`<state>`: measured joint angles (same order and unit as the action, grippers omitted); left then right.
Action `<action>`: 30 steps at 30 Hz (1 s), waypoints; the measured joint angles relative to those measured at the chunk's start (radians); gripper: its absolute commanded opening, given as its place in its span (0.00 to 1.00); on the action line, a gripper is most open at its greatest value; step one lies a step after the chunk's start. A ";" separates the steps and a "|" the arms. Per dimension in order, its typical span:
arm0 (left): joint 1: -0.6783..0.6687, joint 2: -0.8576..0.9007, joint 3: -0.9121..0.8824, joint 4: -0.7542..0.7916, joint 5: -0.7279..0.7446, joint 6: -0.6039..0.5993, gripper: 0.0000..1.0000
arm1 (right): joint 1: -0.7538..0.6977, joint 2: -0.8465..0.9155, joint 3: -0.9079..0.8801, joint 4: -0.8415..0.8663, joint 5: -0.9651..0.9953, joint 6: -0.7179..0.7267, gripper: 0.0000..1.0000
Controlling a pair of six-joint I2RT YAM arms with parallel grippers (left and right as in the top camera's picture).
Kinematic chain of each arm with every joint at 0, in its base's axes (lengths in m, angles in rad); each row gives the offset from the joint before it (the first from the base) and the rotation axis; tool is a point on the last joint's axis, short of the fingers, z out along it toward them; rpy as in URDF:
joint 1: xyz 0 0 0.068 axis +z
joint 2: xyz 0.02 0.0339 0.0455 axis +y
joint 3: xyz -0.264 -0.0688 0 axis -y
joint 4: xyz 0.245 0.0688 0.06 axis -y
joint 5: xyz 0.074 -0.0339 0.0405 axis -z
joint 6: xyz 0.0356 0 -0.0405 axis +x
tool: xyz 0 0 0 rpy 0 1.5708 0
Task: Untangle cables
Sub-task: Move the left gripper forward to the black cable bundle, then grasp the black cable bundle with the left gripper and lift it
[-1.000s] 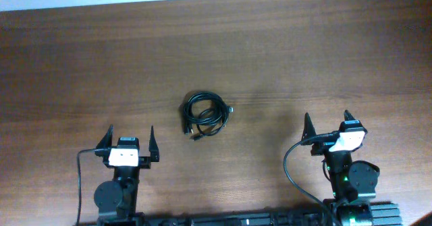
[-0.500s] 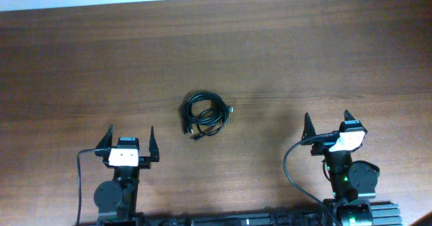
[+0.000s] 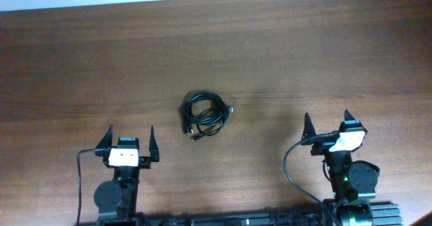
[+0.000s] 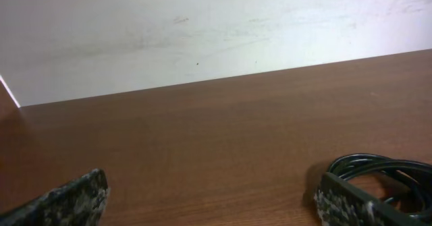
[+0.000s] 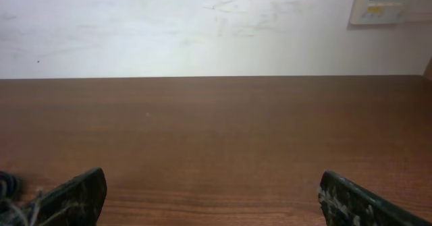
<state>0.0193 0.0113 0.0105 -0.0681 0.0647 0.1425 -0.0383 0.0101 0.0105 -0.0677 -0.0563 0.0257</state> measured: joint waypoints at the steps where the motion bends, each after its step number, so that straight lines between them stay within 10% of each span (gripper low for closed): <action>1: 0.000 0.000 0.000 0.000 0.000 0.000 0.99 | 0.000 0.000 0.000 0.000 0.000 0.000 0.99; 10: 0.000 0.077 0.278 -0.293 0.173 -0.061 0.99 | 0.000 0.000 0.000 0.000 0.000 0.000 0.99; 20: -0.039 1.028 1.049 -0.775 0.332 -0.099 0.99 | 0.000 0.000 0.000 0.000 0.000 0.000 0.99; 30: -0.178 1.597 1.114 -0.586 0.346 -0.101 0.96 | 0.000 0.000 0.000 0.000 0.000 0.000 0.99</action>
<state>-0.1589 1.6081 1.1248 -0.6537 0.4110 0.0418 -0.0383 0.0101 0.0105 -0.0677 -0.0563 0.0257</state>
